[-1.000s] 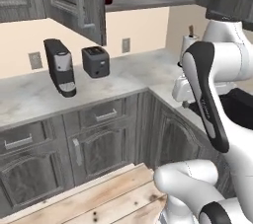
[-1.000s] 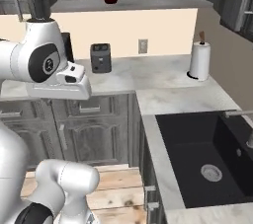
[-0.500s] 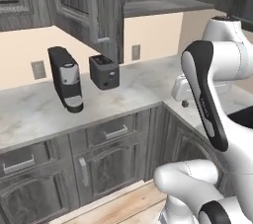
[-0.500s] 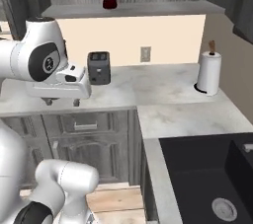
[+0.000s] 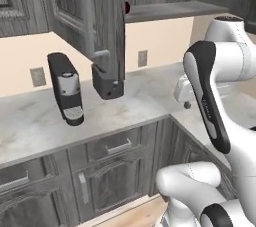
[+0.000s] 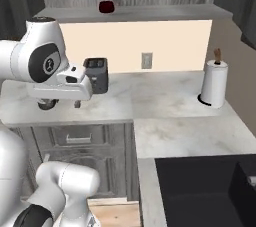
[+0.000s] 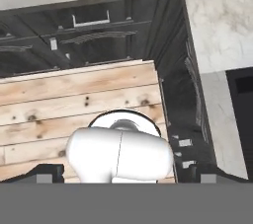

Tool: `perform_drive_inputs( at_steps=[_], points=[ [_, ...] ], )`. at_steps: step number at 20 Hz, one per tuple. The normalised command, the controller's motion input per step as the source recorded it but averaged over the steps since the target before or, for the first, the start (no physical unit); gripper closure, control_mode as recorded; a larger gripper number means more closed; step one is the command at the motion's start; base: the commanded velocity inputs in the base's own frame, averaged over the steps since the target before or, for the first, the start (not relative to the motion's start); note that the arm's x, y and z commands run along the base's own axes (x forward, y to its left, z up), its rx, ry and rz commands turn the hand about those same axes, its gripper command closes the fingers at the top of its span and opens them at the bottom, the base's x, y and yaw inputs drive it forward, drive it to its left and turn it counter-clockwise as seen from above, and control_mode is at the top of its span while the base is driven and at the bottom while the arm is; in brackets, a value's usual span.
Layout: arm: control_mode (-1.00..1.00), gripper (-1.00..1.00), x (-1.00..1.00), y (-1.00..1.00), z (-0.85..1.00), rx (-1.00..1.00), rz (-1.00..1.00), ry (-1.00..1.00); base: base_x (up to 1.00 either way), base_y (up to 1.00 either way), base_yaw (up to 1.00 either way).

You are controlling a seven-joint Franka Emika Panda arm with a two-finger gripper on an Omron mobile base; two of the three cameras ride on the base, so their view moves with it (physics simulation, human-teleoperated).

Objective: There is a tray on the dining counter. Grab the cup, mug, and pitcher and place them on the tray. The pitcher may be placed next to the tray if it cannot fit the tray.

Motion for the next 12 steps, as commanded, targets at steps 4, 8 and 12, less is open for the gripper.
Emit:
perform_drive_inputs(
  at_steps=[4,8,12],
  points=[
    [1.00,-1.00,0.00,0.00,0.00,0.00,0.00,0.00,0.59,-0.25,0.09],
    [1.00,-1.00,0.00,0.00,0.00,0.00,0.00,0.00,0.66,-0.18,0.07],
    [1.00,-1.00,0.00,0.00,0.00,0.00,0.00,0.00,0.47,-0.31,0.11]
  ],
)
